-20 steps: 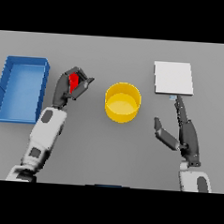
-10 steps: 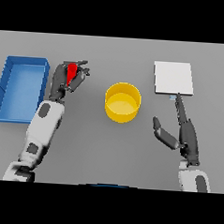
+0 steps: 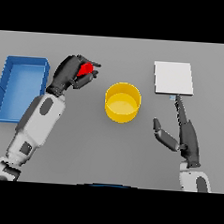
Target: Pick up the red beaker and tilt it to pour out 1 green nut into yellow bowl. Pick up the yellow bowl and place it on the metallic measuring scale.
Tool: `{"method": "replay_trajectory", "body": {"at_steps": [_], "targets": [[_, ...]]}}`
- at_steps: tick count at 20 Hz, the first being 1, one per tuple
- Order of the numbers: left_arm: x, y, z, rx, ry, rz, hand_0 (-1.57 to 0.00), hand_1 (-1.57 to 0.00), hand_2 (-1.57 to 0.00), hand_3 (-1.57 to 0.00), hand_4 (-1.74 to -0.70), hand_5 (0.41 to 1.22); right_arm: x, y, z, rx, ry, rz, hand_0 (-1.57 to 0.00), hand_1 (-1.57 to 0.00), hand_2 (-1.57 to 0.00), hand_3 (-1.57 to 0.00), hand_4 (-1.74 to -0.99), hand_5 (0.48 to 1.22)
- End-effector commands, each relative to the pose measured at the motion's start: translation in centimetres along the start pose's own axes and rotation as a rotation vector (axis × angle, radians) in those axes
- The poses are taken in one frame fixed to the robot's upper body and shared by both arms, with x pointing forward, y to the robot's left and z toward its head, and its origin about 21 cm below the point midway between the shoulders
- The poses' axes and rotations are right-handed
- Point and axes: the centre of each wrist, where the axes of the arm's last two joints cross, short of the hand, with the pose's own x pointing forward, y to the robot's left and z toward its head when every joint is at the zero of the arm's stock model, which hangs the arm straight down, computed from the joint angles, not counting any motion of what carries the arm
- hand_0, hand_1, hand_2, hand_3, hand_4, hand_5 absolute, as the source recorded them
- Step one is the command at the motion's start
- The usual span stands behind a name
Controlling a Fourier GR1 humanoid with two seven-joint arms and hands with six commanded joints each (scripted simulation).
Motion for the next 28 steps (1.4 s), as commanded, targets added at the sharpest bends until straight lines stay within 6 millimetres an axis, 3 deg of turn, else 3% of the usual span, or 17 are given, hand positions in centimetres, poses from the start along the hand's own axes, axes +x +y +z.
{"method": "replay_trajectory", "body": {"at_steps": [1, 3, 11, 15, 20, 26, 28], "targets": [[0.4, -0.2, 0.2, -0.011, -0.001, -0.016, -1.56, -1.56, -1.56, -1.55, -1.74, 1.128, 0.1, 0.0, -0.1, -0.007, 0.007, 0.015, 0.00, 0.00, 0.00, 0.00, -1.092, 0.665], [1.3, -0.2, 0.3, -0.044, -0.002, -0.079, -1.56, -1.56, -1.56, -1.56, -1.74, 1.144, -0.1, 0.0, 0.3, -0.007, 0.017, 0.012, 0.00, 0.00, 0.00, 0.00, -1.096, 0.666], [6.7, -0.1, -3.3, -0.354, -0.134, -0.671, -1.57, -1.57, -1.57, -1.57, -1.74, 1.199, 0.2, 0.3, -0.1, 0.005, -0.001, 0.006, 0.00, 0.00, 0.00, 0.00, -1.068, 0.689], [8.4, -0.6, -4.7, -0.498, -0.162, -0.915, -1.57, -1.57, -1.57, -1.57, -1.58, 1.212, 0.1, 0.3, -0.3, 0.016, -0.008, -0.013, 0.00, 0.00, 0.00, 0.00, -1.063, 0.681], [10.0, -1.8, -6.1, -0.598, -0.190, -1.153, -1.57, -1.57, -1.57, -1.57, -1.68, 1.218, 0.2, 0.0, -0.3, 0.028, 0.003, -0.014, 0.00, 0.00, 0.00, 0.00, -1.067, 0.684], [10.8, -2.0, -7.1, -0.631, -0.219, -1.412, -1.57, -1.57, -1.57, -1.57, -1.73, 1.220, -0.1, 0.6, 0.1, 0.038, 0.002, -0.024, 0.00, 0.00, 0.00, 0.00, -1.060, 0.700], [11.2, -3.1, -6.9, -0.625, -0.248, -1.456, -1.57, -1.57, -1.57, -1.57, -1.73, 1.220, -0.1, 0.6, 0.0, 0.036, 0.006, -0.027, 0.00, 0.00, 0.00, 0.00, -1.060, 0.696]]}}
